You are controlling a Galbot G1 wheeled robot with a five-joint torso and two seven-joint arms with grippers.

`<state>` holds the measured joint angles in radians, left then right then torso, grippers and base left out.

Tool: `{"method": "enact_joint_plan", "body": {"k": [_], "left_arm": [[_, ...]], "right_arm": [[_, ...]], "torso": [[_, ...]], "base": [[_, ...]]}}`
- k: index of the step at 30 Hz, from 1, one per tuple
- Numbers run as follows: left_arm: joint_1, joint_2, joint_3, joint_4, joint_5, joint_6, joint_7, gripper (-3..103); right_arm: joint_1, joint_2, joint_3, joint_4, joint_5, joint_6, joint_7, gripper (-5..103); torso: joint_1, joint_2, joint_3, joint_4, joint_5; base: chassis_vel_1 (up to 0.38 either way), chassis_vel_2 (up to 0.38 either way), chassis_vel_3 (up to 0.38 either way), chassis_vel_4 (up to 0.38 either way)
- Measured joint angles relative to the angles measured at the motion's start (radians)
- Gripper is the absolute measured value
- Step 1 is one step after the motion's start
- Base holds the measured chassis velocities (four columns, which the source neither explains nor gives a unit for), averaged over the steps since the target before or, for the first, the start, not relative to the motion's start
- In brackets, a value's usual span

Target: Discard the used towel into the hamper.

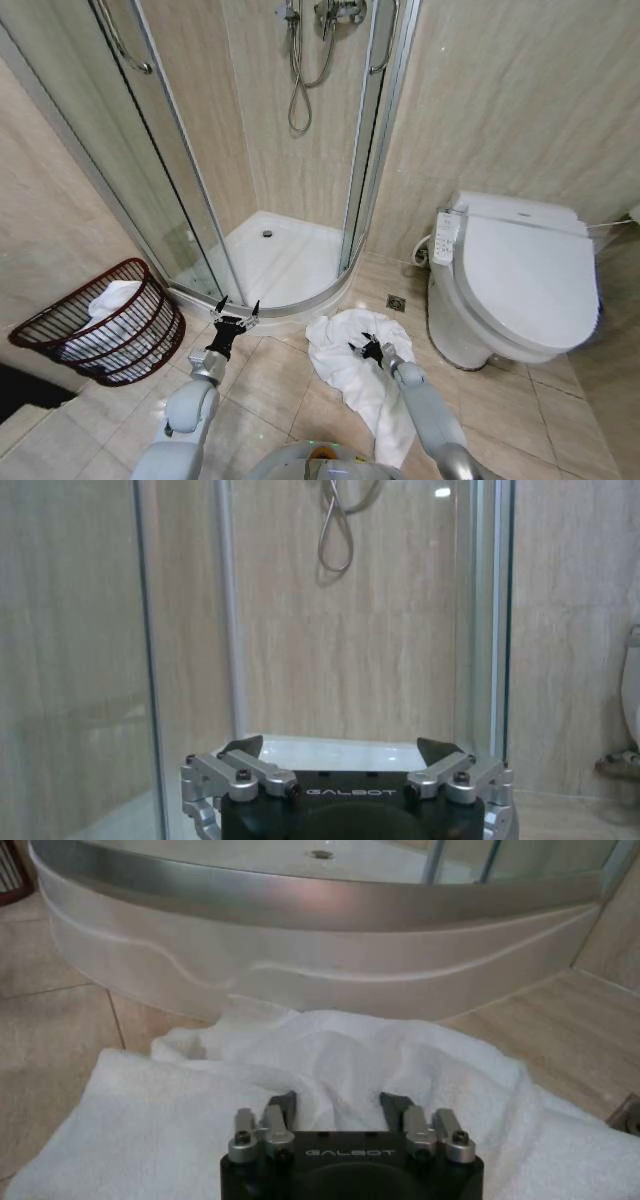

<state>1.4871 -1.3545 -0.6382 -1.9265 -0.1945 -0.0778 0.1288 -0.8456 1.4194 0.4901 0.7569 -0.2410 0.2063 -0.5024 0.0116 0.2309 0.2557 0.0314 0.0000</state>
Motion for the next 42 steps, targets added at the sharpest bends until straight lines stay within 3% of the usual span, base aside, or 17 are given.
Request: {"method": "enact_joint_plan", "body": {"k": [5,9,11,16,21,23,24,27,30,35,42], "left_arm": [[0.003,-0.001,-0.003,-0.003,-0.003,-0.001,0.000,100],[0.005,-0.004,-0.001,-0.011,-0.010,-0.002,0.002,100],[0.007,-0.004,-0.001,-0.014,-0.015,-0.002,0.006,100],[0.017,-0.004,-0.001,-0.026,-0.026,-0.002,0.009,100],[0.021,-0.004,-0.004,-0.035,-0.039,-0.006,0.009,100],[0.029,-0.003,-0.009,-0.045,-0.050,-0.009,0.007,100],[0.029,-0.003,-0.009,-0.045,-0.050,-0.009,0.007,100],[0.048,-0.002,-0.017,-0.053,-0.053,-0.015,0.007,100],[0.059,-0.004,-0.019,-0.058,-0.053,-0.020,0.007,100],[0.077,-0.012,-0.020,-0.074,-0.053,-0.029,0.007,100],[0.088,-0.025,-0.025,-0.087,-0.053,-0.042,0.005,100]], "right_arm": [[0.003,0.006,0.008,-0.008,0.001,0.000,0.008,44],[-0.005,0.008,0.011,0.001,0.015,0.002,0.017,23],[-0.011,0.006,0.011,0.010,0.022,0.002,0.019,23],[-0.042,0.001,0.012,0.050,0.063,-0.001,0.041,3],[-0.096,-0.008,0.007,0.164,0.177,-0.068,0.078,0],[-0.141,-0.011,0.003,0.298,0.301,-0.132,0.145,0],[-0.141,-0.011,0.003,0.298,0.301,-0.132,0.145,0],[-0.194,-0.018,0.006,0.496,0.418,-0.195,0.255,0],[-0.228,-0.024,0.007,0.615,0.466,-0.227,0.312,0],[-0.296,-0.043,0.010,0.854,0.499,-0.279,0.389,0],[-0.382,-0.066,0.023,1.128,0.448,-0.345,0.466,0]], "torso": [[0.000,0.000,0.000,0.0000,0.0000],[0.000,0.000,0.000,0.0000,0.0001],[0.000,0.000,0.000,0.0001,0.0001],[0.000,0.000,0.000,0.0000,0.0001],[0.000,0.000,0.000,-0.0002,0.0003],[0.000,0.000,0.000,-0.0001,0.0000],[0.000,0.000,0.000,-0.0001,0.0000],[0.000,0.000,0.000,0.0002,-0.0001],[0.000,0.000,0.000,0.0001,0.0002],[0.000,0.000,0.000,0.0000,0.0002],[0.000,0.000,0.000,-0.0001,0.0001]], "base": [[0.000,0.000,0.000,0.000],[0.000,0.000,0.000,0.000],[0.000,0.000,0.000,0.000],[0.000,0.000,0.000,0.000],[0.000,0.000,0.000,0.000],[0.000,0.000,0.000,0.000],[0.000,0.000,0.000,0.000],[0.000,0.000,0.000,0.000],[0.000,0.000,0.000,0.000],[0.000,0.000,0.000,0.000],[0.000,0.000,0.000,0.000]]}}
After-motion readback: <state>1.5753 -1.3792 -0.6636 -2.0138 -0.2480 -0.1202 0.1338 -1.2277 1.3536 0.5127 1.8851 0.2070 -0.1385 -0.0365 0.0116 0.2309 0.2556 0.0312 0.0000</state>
